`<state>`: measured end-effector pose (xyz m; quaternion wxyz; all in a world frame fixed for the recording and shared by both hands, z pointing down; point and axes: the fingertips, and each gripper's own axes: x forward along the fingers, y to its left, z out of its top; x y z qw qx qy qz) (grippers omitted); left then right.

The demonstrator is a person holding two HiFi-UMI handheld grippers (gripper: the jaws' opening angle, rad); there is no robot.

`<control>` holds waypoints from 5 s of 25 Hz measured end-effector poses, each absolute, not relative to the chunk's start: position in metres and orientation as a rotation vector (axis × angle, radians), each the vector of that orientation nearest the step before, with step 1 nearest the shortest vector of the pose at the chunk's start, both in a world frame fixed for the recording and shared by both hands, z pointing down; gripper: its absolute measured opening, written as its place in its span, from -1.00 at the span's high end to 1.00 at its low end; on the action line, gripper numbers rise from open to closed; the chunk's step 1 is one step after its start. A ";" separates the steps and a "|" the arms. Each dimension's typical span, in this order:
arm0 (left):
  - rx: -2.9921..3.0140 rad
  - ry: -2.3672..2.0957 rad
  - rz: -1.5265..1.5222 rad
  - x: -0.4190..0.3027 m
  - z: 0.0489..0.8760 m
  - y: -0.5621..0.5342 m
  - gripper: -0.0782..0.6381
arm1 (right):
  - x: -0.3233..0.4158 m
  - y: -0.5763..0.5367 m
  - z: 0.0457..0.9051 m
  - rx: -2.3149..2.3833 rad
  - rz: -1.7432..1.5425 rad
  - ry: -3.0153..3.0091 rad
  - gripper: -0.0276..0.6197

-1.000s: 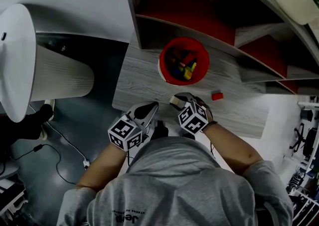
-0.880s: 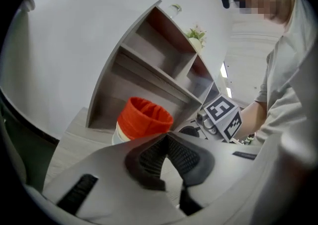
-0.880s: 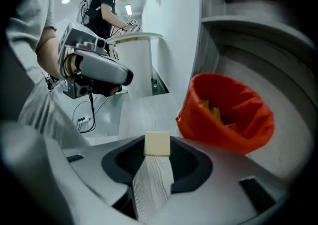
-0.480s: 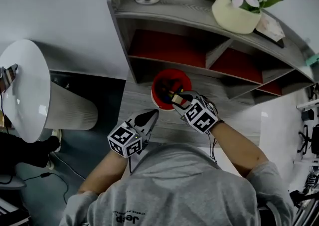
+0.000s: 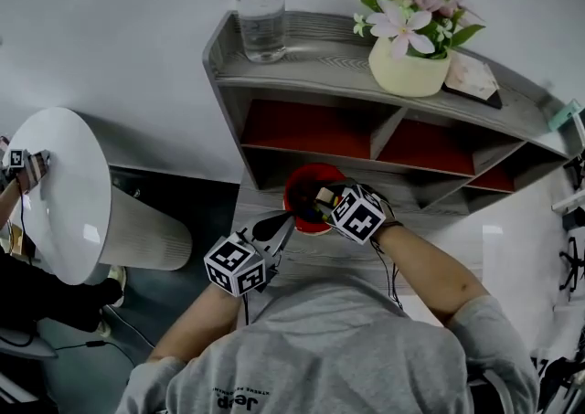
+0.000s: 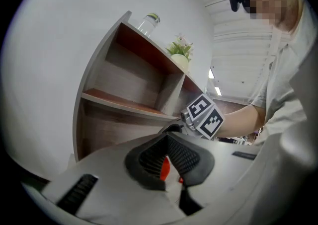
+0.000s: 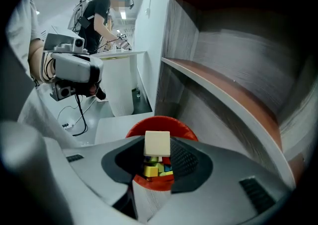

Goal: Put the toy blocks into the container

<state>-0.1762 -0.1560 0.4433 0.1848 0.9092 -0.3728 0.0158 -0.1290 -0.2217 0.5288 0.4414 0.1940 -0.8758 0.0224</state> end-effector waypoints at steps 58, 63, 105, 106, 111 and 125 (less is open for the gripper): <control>2.363 -0.748 0.289 0.049 0.604 -0.115 0.76 | 0.112 -0.161 0.771 0.228 0.101 -1.959 0.43; 2.416 -0.771 0.250 0.041 0.577 -0.125 0.76 | 0.107 -0.178 0.714 0.335 0.126 -2.041 0.43; 2.515 -1.077 0.012 -0.172 0.449 -0.143 0.76 | -0.110 -0.221 0.496 0.451 -0.096 -2.223 -0.15; 2.516 -1.073 0.012 -0.172 0.449 -0.142 0.76 | -0.109 -0.220 0.496 0.451 -0.100 -2.220 -0.15; 2.521 -1.056 0.011 -0.167 0.449 -0.138 0.76 | -0.099 -0.212 0.499 0.460 -0.074 -2.219 -0.15; 2.560 -0.979 0.004 -0.125 0.445 -0.137 0.76 | -0.029 -0.197 0.479 0.627 0.130 -2.368 0.04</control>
